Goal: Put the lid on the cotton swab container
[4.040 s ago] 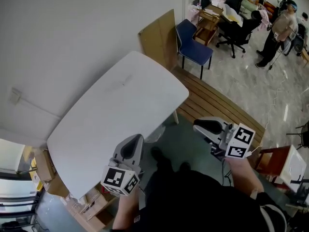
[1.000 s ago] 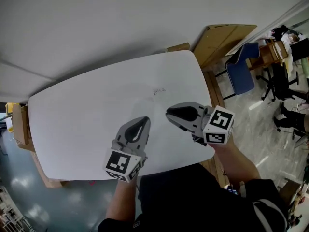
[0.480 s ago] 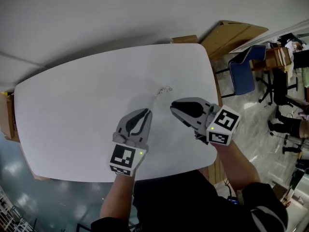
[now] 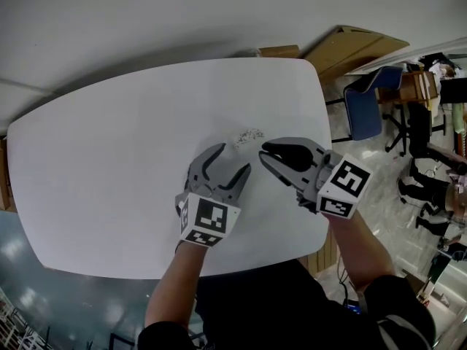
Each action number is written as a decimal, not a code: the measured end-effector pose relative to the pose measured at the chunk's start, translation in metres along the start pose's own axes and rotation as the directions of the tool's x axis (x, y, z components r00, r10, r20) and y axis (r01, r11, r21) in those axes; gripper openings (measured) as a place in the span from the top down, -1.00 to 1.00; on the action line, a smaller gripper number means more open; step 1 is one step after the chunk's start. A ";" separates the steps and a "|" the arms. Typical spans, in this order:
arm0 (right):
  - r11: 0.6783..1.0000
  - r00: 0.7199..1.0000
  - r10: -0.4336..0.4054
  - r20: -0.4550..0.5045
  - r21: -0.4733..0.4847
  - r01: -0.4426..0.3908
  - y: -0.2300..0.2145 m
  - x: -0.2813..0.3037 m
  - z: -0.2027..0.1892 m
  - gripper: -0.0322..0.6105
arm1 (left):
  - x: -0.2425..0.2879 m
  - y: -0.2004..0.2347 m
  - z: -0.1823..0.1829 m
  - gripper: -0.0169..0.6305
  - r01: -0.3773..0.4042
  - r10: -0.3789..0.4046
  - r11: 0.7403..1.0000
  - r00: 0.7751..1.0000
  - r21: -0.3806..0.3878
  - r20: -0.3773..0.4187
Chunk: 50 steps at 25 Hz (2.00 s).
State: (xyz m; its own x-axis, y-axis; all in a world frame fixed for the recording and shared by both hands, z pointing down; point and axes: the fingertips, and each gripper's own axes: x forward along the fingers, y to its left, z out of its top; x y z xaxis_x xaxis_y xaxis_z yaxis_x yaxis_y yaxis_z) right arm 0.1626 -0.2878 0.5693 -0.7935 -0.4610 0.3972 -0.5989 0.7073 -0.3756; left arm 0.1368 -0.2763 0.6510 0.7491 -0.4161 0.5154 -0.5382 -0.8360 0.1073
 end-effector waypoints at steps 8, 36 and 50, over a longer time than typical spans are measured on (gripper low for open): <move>0.999 0.999 -0.050 -0.018 0.016 0.050 -0.017 0.016 -0.003 0.84 | 0.032 0.008 0.003 0.09 -0.005 0.008 0.998 0.999 0.069 -0.043; 0.984 0.956 -0.159 -0.246 -0.123 0.132 -0.010 0.008 -0.047 0.85 | 0.036 -0.043 -0.004 0.33 0.069 -0.064 0.994 0.996 0.079 -0.063; 0.984 0.926 -0.172 -0.336 -0.104 0.145 -0.015 0.013 -0.055 0.85 | 0.010 -0.040 0.004 0.32 0.039 -0.038 0.999 0.996 0.012 -0.081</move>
State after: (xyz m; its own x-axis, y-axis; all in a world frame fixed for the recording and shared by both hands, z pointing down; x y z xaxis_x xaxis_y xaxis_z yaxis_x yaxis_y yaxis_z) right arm 0.1672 -0.2748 0.6263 -0.5957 -0.3686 0.7136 -0.6931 0.6848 -0.2249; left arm 0.1670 -0.2482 0.6488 0.7353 -0.3537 0.5781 -0.5039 -0.8557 0.1173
